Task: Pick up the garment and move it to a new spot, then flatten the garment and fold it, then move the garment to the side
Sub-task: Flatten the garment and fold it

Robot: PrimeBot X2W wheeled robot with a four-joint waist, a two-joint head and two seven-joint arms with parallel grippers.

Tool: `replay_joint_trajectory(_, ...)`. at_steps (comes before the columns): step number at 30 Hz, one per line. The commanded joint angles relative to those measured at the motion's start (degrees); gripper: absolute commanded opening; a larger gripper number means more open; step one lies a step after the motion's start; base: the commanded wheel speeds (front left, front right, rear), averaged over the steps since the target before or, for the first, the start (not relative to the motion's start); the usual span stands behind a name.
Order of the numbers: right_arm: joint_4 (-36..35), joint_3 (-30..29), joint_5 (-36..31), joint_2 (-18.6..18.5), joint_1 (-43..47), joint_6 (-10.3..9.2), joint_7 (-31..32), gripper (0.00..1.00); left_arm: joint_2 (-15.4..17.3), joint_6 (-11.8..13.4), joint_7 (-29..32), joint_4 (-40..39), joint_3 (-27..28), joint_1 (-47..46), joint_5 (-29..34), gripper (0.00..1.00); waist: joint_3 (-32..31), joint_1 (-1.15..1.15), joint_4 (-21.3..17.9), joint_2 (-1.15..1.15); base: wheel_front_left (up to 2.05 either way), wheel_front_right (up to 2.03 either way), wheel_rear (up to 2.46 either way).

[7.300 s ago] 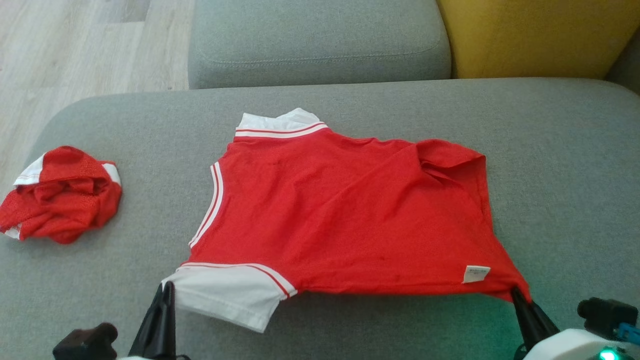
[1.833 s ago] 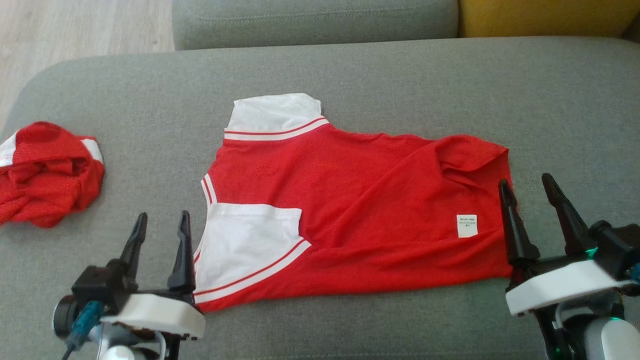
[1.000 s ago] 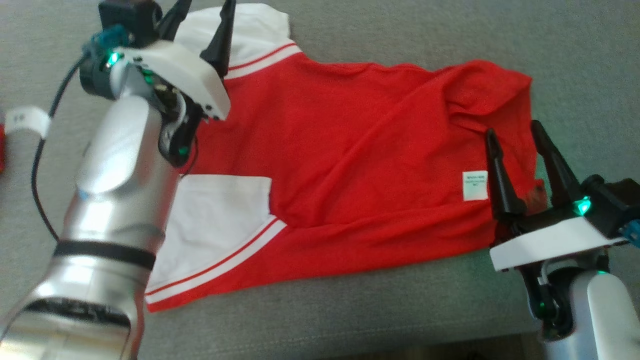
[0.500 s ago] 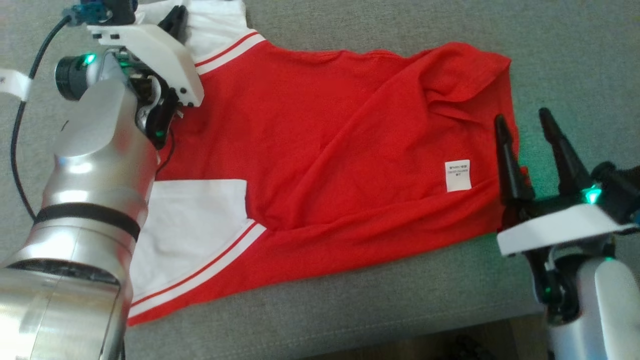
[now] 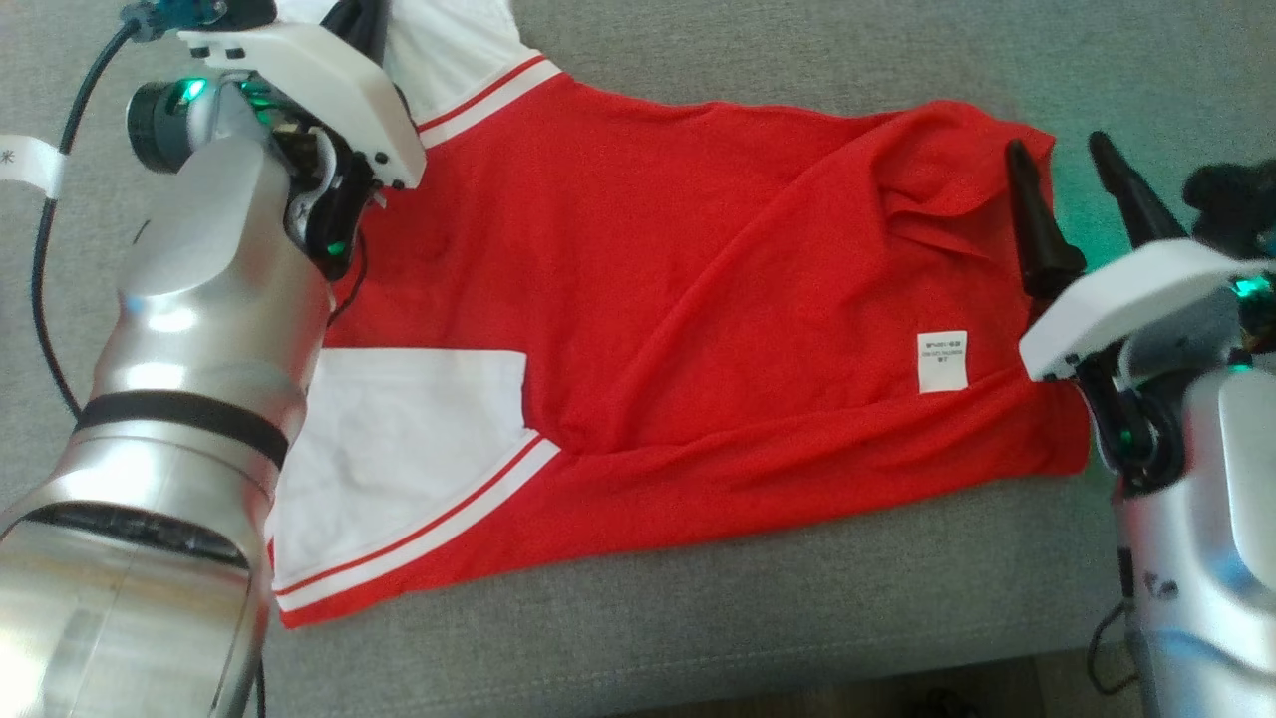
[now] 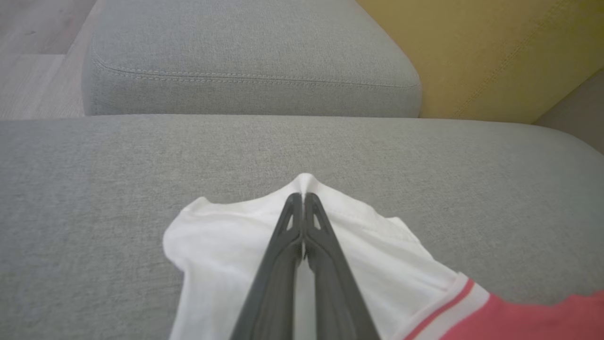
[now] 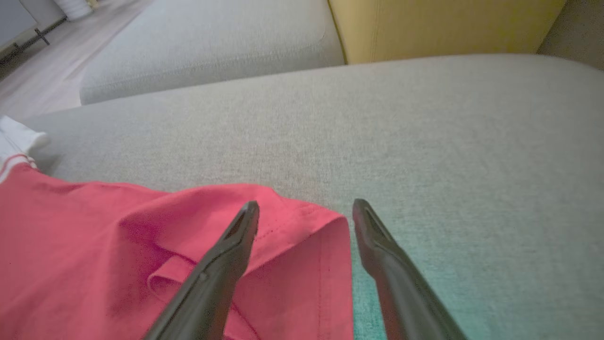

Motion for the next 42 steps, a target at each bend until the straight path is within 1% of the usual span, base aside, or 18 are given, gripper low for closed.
replay_joint_trajectory(1, 0.4, 1.4, 0.6, -0.8, -1.8, -0.05, 1.6, 1.00, 1.7, -0.3, -1.1, -2.1, 0.1, -2.2, -1.0, 0.00, -0.1, 0.00, 0.4, 0.00, 0.00, 0.00, 0.00)
replay_joint_trajectory(7, 8.4, 1.8, 1.9, -1.5, -6.6, -0.05, 6.1, 1.00, 2.2, -0.3, -2.2, -3.2, -2.9, -2.0, -4.3, 0.00, -0.1, 0.00, 1.2, 0.00, 0.00, 0.00, 0.00)
replay_joint_trajectory(8, 9.3, 1.7, 2.2, -1.6, -7.4, -0.05, 6.4, 0.63, 2.3, -0.3, -2.4, -3.5, -3.4, -2.0, -4.9, 0.00, -0.1, 0.00, 1.3, 0.00, 0.00, 0.00, 0.00)
replay_joint_trajectory(9, 10.2, 1.7, 2.4, -1.7, -8.0, -0.05, 6.7, 0.34, 2.5, -0.3, -2.5, -3.7, -3.8, -2.0, -5.4, 0.00, -0.1, 0.00, 1.5, 0.00, 0.00, 0.00, 0.00)
replay_joint_trajectory(10, 10.8, 1.6, 2.9, -1.8, -8.7, -0.05, 6.7, 0.00, 2.7, -0.3, -2.8, -4.0, -4.2, -2.0, -6.0, 0.00, -0.1, 0.00, 1.6, 0.00, 0.00, 0.00, 0.00)
replay_joint_trajectory(13, 11.6, 1.5, 3.7, -2.3, -10.0, -0.05, 5.8, 0.00, 3.6, -0.3, -4.2, -4.7, -5.0, -1.9, -7.4, 0.00, -0.4, 0.00, 2.0, 0.00, 0.00, 0.00, 0.00)
replay_joint_trajectory(18, 10.3, 1.0, 5.1, -3.6, -10.2, -0.05, 3.5, 0.00, 4.9, -0.3, -6.4, -6.7, -5.1, -1.0, -9.5, 0.00, -1.5, 0.00, 2.7, 0.00, 0.00, 0.00, 0.00)
replay_joint_trajectory(23, 7.9, 0.2, 6.6, -4.8, -9.6, -0.05, 2.5, 0.00, 6.1, -0.3, -7.2, -10.8, -3.8, 1.2, -10.4, 0.00, -2.7, 0.00, 3.6, 0.00, 0.00, 0.00, 0.00)
replay_joint_trajectory(25, 7.1, 0.1, 7.1, -5.1, -9.1, -0.05, 2.6, 0.00, 6.6, -0.3, -7.2, -13.9, -2.4, 2.7, -10.0, 0.00, -3.1, 0.00, 3.9, 0.00, 0.00, 0.00, 0.00)
replay_joint_trajectory(26, 7.1, 0.1, 7.1, -5.1, -9.1, -0.05, 2.6, 0.00, 6.6, -0.3, -7.2, -13.9, -2.4, 2.7, -10.0, 0.00, -3.1, 0.00, 3.9, 0.00, 0.00, 0.00, 0.00)
replay_joint_trajectory(30, 5.2, -0.3, 8.4, -5.8, -7.4, -0.05, 2.2, 0.00, 7.2, 0.4, -7.3, -22.2, 0.8, 8.0, -8.0, 0.00, -3.9, 0.00, 4.8, 0.00, 0.00, 0.00, 0.00)
replay_joint_trajectory(35, 2.2, -0.9, 11.0, -6.4, -3.6, -0.05, 2.5, 0.00, 7.6, 2.0, -7.3, -35.9, 4.5, 18.4, -4.7, 0.00, -5.3, 0.00, 5.6, 0.00, 0.00, 0.00, 0.00)
replay_joint_trajectory(36, 0.9, -1.0, 12.0, -6.1, -1.6, -0.05, 2.8, 0.00, 7.8, 2.7, -7.3, -41.2, 4.8, 23.4, -3.5, 0.00, -6.0, 0.00, 5.8, 0.00, 0.00, 0.00, 0.00)
replay_joint_trajectory(39, -0.5, -1.6, 12.4, -5.8, 1.9, -0.05, 3.6, 0.00, 8.2, 3.9, -7.3, -48.4, 4.3, 31.4, -2.4, 0.00, -6.8, 0.00, 6.0, 0.00, 0.00, 0.00, 0.00)
replay_joint_trajectory(42, -1.2, -2.6, 12.1, -5.4, 4.6, -0.05, 4.0, 0.00, 8.5, 5.8, -7.0, -54.6, 3.6, 38.8, -2.3, 0.00, -7.2, 0.00, 6.1, 0.00, 0.00, 0.00, 0.00)
